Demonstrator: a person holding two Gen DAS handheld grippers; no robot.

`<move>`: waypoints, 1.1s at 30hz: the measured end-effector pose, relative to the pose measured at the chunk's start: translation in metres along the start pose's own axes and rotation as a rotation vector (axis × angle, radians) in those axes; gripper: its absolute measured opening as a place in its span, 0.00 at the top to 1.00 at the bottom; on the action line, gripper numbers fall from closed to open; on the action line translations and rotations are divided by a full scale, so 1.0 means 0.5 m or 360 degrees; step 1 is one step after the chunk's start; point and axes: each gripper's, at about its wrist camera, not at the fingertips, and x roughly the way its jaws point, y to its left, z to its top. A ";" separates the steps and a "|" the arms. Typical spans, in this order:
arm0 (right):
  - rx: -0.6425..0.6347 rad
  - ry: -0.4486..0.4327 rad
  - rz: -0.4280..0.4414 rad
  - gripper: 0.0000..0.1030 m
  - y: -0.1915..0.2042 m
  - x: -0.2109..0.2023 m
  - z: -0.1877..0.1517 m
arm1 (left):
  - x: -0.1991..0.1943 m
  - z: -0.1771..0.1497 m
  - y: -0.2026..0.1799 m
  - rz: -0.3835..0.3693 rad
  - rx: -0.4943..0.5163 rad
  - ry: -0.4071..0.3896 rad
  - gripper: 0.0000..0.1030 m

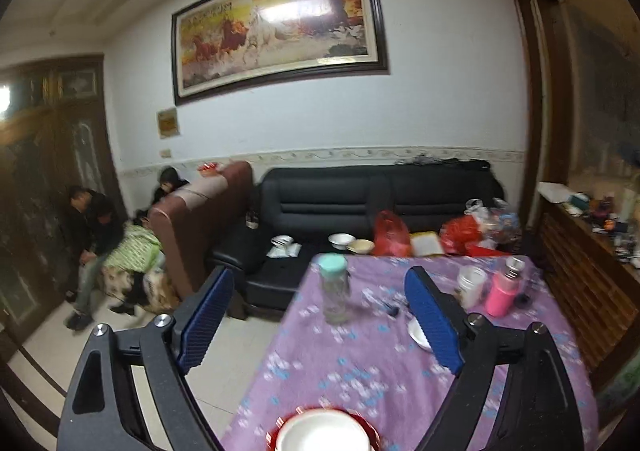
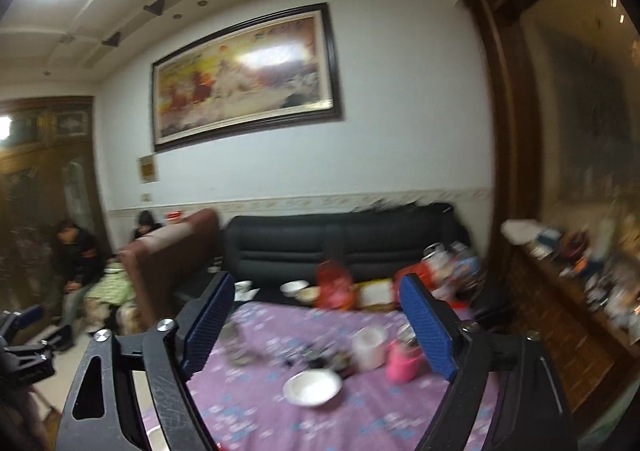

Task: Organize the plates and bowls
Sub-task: 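Move both grippers toward the white paper plate near the jar, then grasp the rim of the white paper plate with both grippers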

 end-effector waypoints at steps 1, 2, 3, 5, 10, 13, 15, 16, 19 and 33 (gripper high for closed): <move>-0.0017 0.0024 -0.0021 0.10 0.000 0.016 0.005 | 0.025 0.015 -0.019 0.0014 0.0032 0.0013 0.08; -0.0032 0.0090 -0.0039 0.10 -0.002 0.053 0.000 | 0.051 0.020 -0.038 -0.0012 0.0050 0.0044 0.08; -0.0022 0.0145 -0.0032 0.10 -0.005 0.083 -0.012 | 0.072 0.020 -0.049 -0.0048 0.0046 0.0074 0.08; 0.0033 0.0270 0.0023 0.10 -0.019 0.155 -0.057 | 0.144 -0.003 -0.084 -0.0183 -0.0002 0.0198 0.08; 0.0149 0.0639 0.0100 0.14 -0.056 0.364 -0.246 | 0.343 -0.118 -0.179 -0.0398 -0.0075 0.0544 0.08; 0.0239 0.0846 0.0137 0.25 -0.084 0.471 -0.374 | 0.454 -0.182 -0.228 -0.0449 -0.0114 0.0691 0.19; 0.0279 0.0956 0.0155 0.30 -0.094 0.541 -0.441 | 0.533 -0.228 -0.264 -0.0444 -0.0132 0.0789 0.27; 0.0302 0.0992 0.0155 0.30 -0.101 0.569 -0.471 | 0.565 -0.245 -0.277 -0.0444 -0.0150 0.0827 0.28; 0.0408 0.1097 0.0182 0.33 -0.119 0.660 -0.550 | 0.678 -0.315 -0.308 -0.0460 -0.0235 0.0988 0.37; 0.0738 0.1288 0.0321 0.46 -0.145 0.852 -0.718 | 0.916 -0.481 -0.365 -0.0567 -0.0622 0.1313 0.41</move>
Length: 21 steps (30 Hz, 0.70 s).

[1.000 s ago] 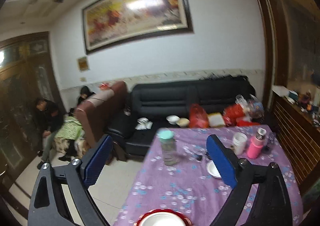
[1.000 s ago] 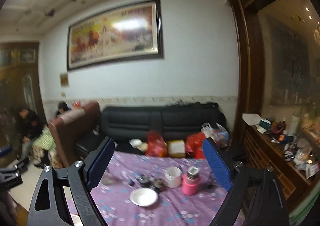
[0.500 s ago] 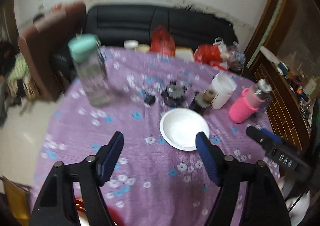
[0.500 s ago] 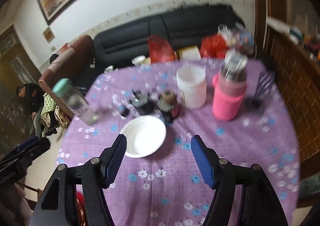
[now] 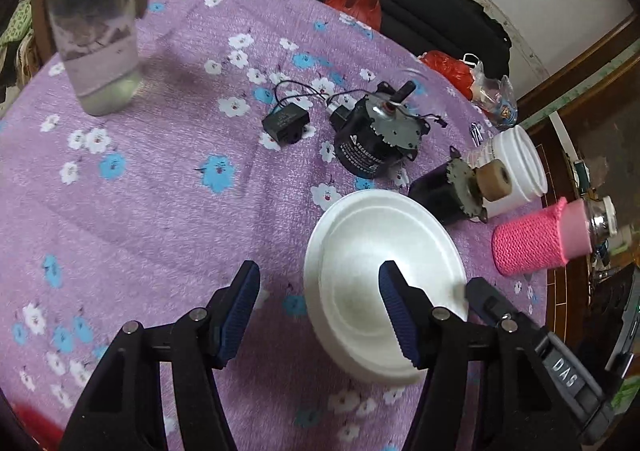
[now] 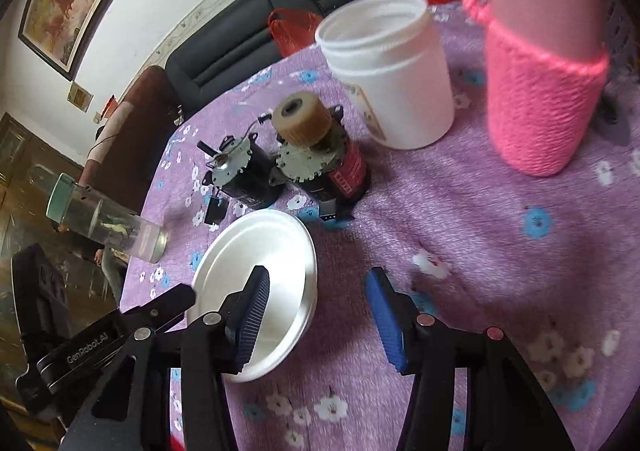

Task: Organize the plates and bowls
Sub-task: 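Grasp the rim of the white paper plate with both grippers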

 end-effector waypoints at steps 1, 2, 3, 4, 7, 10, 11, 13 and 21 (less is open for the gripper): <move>-0.0002 0.0012 -0.0001 0.46 0.000 0.010 -0.001 | 0.011 0.002 -0.003 0.0009 0.0008 0.0017 0.41; 0.0000 0.0019 0.0000 0.46 0.000 0.017 -0.003 | 0.016 0.003 -0.003 0.0027 0.0011 0.0025 0.41; 0.0001 0.0026 0.0001 0.46 0.000 0.025 -0.003 | 0.024 0.003 -0.005 0.0032 0.0012 0.0037 0.41; -0.0004 0.0032 -0.0003 0.48 0.001 0.031 -0.005 | 0.028 0.004 -0.006 0.0029 0.0014 0.0053 0.41; -0.0005 0.0058 0.0005 0.58 0.006 0.052 -0.008 | 0.042 0.006 -0.011 0.0032 0.0022 0.0074 0.44; 0.0002 0.0051 -0.0001 0.63 0.004 0.056 -0.011 | 0.046 0.007 -0.016 0.0029 0.0024 0.0075 0.77; -0.0001 0.0048 -0.0002 0.66 0.004 0.057 -0.011 | 0.050 0.008 -0.017 0.0016 0.0021 0.0086 0.82; -0.0011 0.0041 -0.0004 0.80 0.006 0.056 -0.014 | 0.057 0.002 -0.022 0.0005 0.0046 0.0113 0.90; -0.0147 -0.0034 -0.0063 0.86 0.037 0.022 -0.046 | 0.008 -0.025 -0.032 0.0030 0.0070 0.0075 0.91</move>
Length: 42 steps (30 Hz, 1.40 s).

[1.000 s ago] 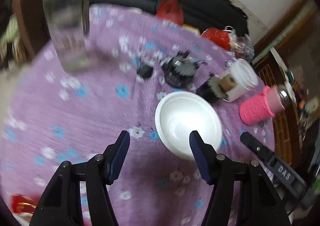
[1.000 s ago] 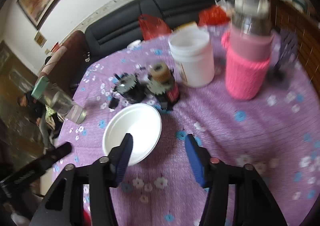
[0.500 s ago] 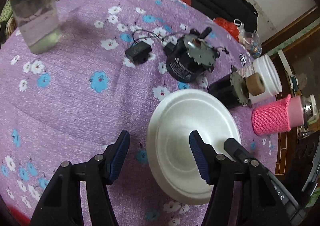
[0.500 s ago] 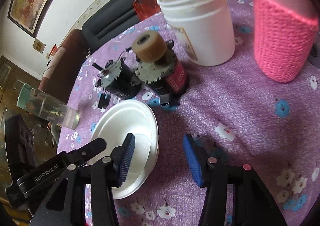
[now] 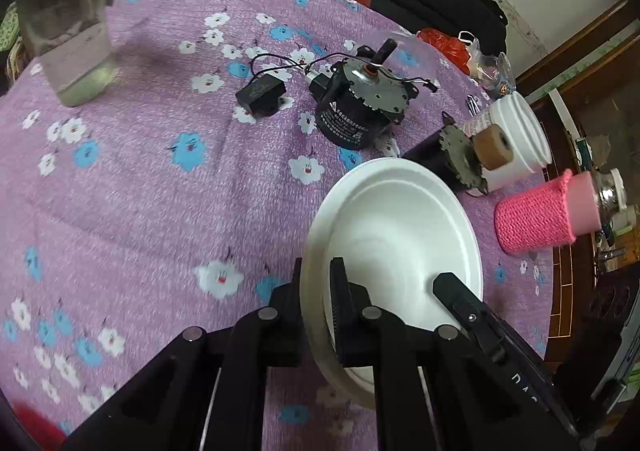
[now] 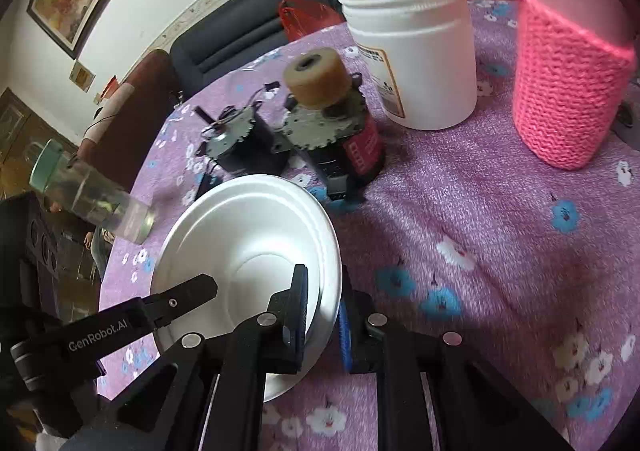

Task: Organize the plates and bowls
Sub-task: 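Grasp the rim of the white paper plate with both grippers, then carry the white plate over the stack and lower it onto the bowls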

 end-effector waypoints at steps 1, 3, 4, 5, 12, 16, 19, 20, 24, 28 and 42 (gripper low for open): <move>-0.0015 -0.0008 -0.0004 0.86 0.004 -0.007 -0.004 | -0.010 -0.006 -0.001 0.0011 0.0003 -0.0007 0.91; -0.0041 -0.0025 0.0005 0.86 0.020 -0.030 -0.017 | -0.037 -0.023 -0.002 0.0048 0.0011 -0.0028 0.91; -0.0053 -0.0029 0.0009 0.86 0.027 -0.042 -0.025 | -0.055 -0.035 -0.002 0.0062 0.0017 -0.0045 0.91; -0.0063 -0.0035 0.0014 0.86 0.032 -0.052 -0.032 | -0.071 -0.045 0.000 0.0065 0.0020 -0.0056 0.91; -0.0157 -0.0097 0.0096 0.86 0.095 -0.161 -0.109 | -0.199 -0.141 0.033 0.0004 0.0003 -0.0131 0.90; -0.0218 -0.0125 0.0165 0.86 0.142 -0.220 -0.160 | -0.273 -0.203 0.057 -0.0038 -0.0009 -0.0196 0.90; -0.0260 -0.0132 0.0234 0.86 0.179 -0.255 -0.203 | -0.330 -0.250 0.084 -0.0054 -0.0014 -0.0267 0.89; -0.0280 -0.0138 0.0256 0.86 0.194 -0.268 -0.219 | -0.351 -0.268 0.100 -0.0073 -0.0028 -0.0289 0.89; -0.0375 -0.0130 0.0359 0.86 0.260 -0.301 -0.275 | -0.417 -0.328 0.170 -0.0125 -0.0103 -0.0366 0.89; -0.0487 -0.0100 0.0427 0.86 0.334 -0.306 -0.335 | -0.475 -0.389 0.244 -0.0088 -0.0160 -0.0456 0.89; -0.0703 0.0089 0.0444 0.85 0.483 -0.188 -0.478 | -0.512 -0.487 0.414 0.0224 -0.0291 -0.0650 0.88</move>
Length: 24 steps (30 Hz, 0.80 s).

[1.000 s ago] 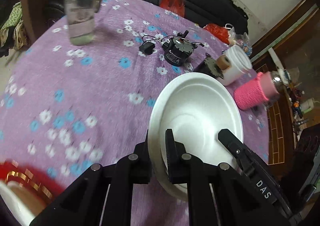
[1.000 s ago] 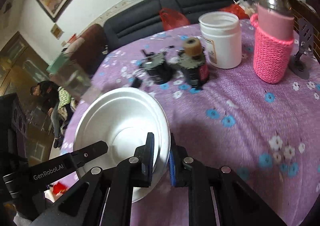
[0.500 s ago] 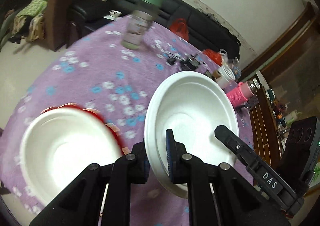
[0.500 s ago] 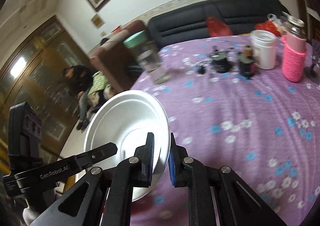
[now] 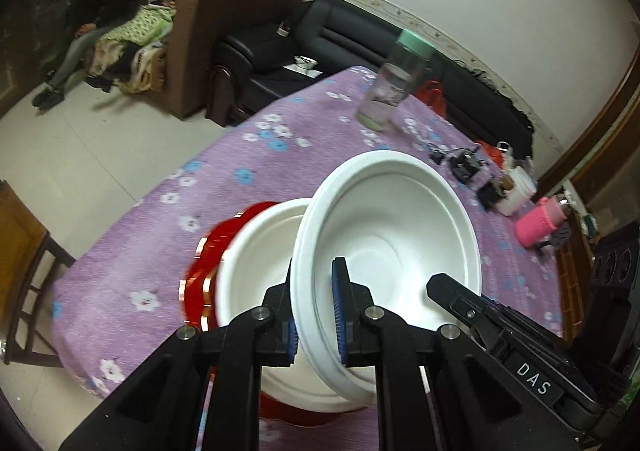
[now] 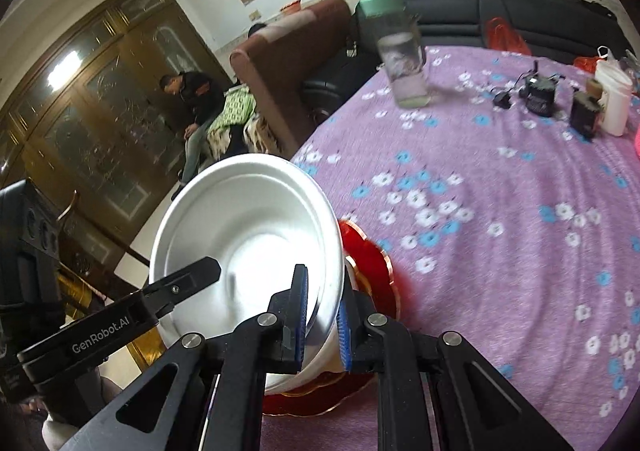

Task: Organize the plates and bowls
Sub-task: 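Carry the white plate over the stack and lower it onto the bowls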

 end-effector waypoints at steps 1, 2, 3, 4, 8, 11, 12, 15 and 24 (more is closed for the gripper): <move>-0.0006 0.0011 -0.0007 0.85 0.002 0.008 -0.003 | 0.002 -0.003 0.006 0.0014 0.0004 -0.0001 0.88; -0.0013 0.0023 -0.0014 0.85 0.005 0.018 -0.006 | 0.005 -0.005 0.012 0.0028 0.0006 -0.0001 0.88; -0.0015 0.0031 -0.0018 0.85 0.005 0.023 -0.006 | 0.008 -0.008 0.016 0.0041 0.0008 0.0001 0.88; -0.0016 0.0043 -0.0022 0.85 0.005 0.031 -0.008 | 0.013 -0.011 0.018 0.0058 0.0013 0.0004 0.88; -0.0024 0.0080 -0.0036 0.85 0.008 0.053 -0.011 | 0.029 -0.015 0.028 0.0080 0.0011 0.0026 0.79; -0.0045 0.0090 -0.0056 0.85 0.014 0.065 -0.018 | 0.023 -0.015 0.032 0.0064 0.0012 0.0000 0.63; -0.0063 0.0082 -0.0070 0.85 0.018 0.067 -0.019 | 0.017 -0.016 0.032 0.0038 0.0011 -0.0009 0.56; -0.0101 0.0076 -0.0081 0.85 0.029 0.071 -0.020 | 0.001 -0.017 0.025 0.0036 0.0024 -0.0048 0.41; -0.0196 -0.0017 -0.0078 0.47 0.058 0.063 -0.029 | -0.087 -0.016 0.027 0.0015 -0.0019 -0.0291 0.24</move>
